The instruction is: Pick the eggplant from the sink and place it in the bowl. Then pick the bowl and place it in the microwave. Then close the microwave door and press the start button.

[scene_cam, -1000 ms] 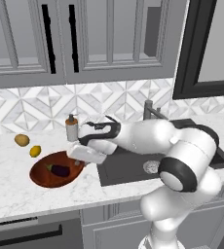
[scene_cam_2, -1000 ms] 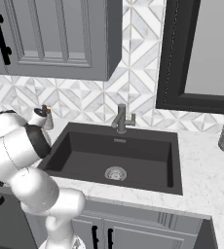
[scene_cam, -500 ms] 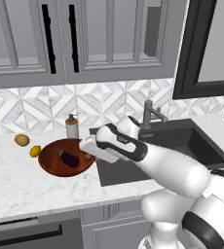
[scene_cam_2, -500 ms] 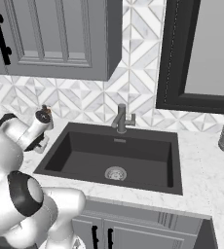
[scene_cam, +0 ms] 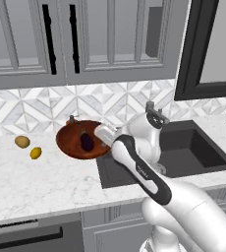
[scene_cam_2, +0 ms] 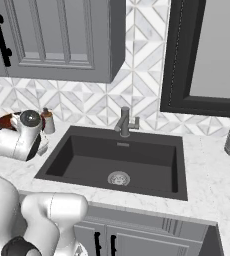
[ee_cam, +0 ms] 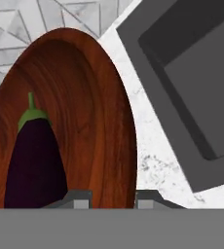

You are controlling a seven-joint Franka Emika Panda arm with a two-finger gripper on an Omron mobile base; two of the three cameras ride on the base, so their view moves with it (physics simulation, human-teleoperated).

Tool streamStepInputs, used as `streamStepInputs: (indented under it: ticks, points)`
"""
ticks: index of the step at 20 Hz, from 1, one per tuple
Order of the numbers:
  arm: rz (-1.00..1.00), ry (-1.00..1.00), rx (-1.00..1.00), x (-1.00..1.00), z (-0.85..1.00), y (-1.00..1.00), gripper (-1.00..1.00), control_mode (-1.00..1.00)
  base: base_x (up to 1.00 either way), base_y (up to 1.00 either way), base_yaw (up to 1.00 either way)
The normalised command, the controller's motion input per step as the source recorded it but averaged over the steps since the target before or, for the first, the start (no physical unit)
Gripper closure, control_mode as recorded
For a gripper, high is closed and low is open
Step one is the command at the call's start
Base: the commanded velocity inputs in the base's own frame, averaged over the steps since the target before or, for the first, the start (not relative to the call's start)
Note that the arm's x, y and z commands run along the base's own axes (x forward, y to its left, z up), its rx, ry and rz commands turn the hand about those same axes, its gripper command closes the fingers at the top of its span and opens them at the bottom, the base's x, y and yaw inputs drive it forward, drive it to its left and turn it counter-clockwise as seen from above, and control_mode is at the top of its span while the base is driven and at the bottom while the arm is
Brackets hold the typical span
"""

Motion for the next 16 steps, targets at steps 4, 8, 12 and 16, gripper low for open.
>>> streamStepInputs:
  ticks: [4,8,12,16]
  points:
    - [-0.43,0.00,0.00,-0.07,0.58,-0.63,1.00,-1.00,0.00,0.00,0.00]
    - [-0.44,0.03,0.00,-0.14,0.55,-0.83,1.00,-1.00,0.00,0.00,0.00]
    - [-0.35,0.01,0.09,-0.39,0.57,-0.97,1.00,-1.00,0.00,0.00,0.00]
    - [-0.20,-0.07,0.10,-0.61,0.74,-0.74,1.00,-1.00,0.00,0.00,0.00]
